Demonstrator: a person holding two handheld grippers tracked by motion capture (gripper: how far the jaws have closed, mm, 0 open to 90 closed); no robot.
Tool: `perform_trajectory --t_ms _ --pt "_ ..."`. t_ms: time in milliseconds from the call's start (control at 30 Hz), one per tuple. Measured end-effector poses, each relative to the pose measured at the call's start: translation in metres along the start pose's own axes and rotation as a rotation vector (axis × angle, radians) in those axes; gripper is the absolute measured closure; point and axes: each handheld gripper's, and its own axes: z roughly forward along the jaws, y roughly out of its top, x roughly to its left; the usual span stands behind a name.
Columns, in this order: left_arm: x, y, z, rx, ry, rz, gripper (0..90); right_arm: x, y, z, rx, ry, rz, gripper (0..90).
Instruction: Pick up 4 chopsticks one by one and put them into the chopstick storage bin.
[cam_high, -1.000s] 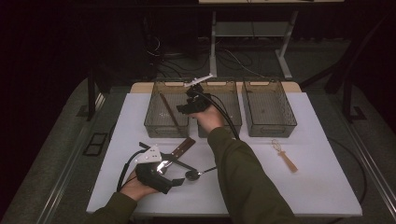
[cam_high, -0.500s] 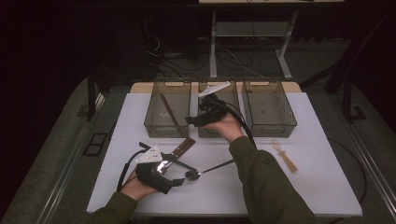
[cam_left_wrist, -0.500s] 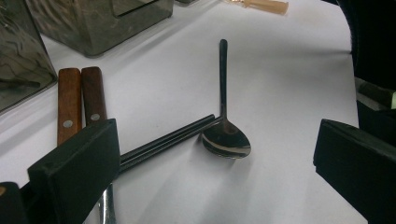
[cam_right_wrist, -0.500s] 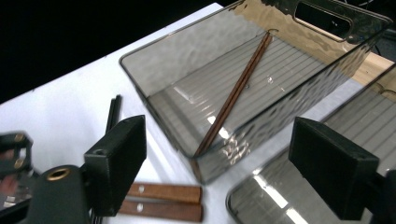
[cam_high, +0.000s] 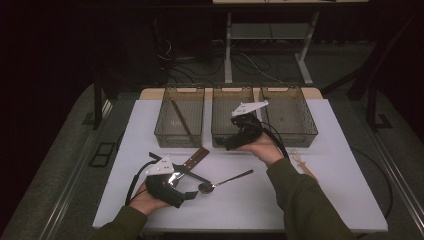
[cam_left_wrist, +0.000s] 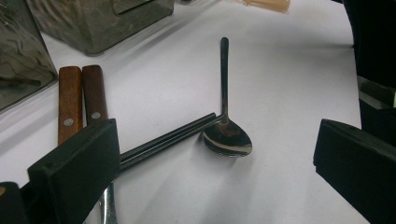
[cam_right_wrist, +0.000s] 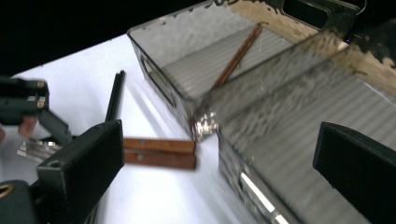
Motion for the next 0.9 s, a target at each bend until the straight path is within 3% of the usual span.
perform_trajectory --t_ms 567,900 --pt "0.001 -0.001 0.000 0.004 0.013 -0.003 0.0 0.002 -0.071 -0.056 -0.068 -0.041 0.024 1.8" --pt "0.000 0.000 0.000 0.009 0.016 -0.003 0.0 -0.005 -0.112 -0.086 -0.102 -0.075 0.077 1.8"
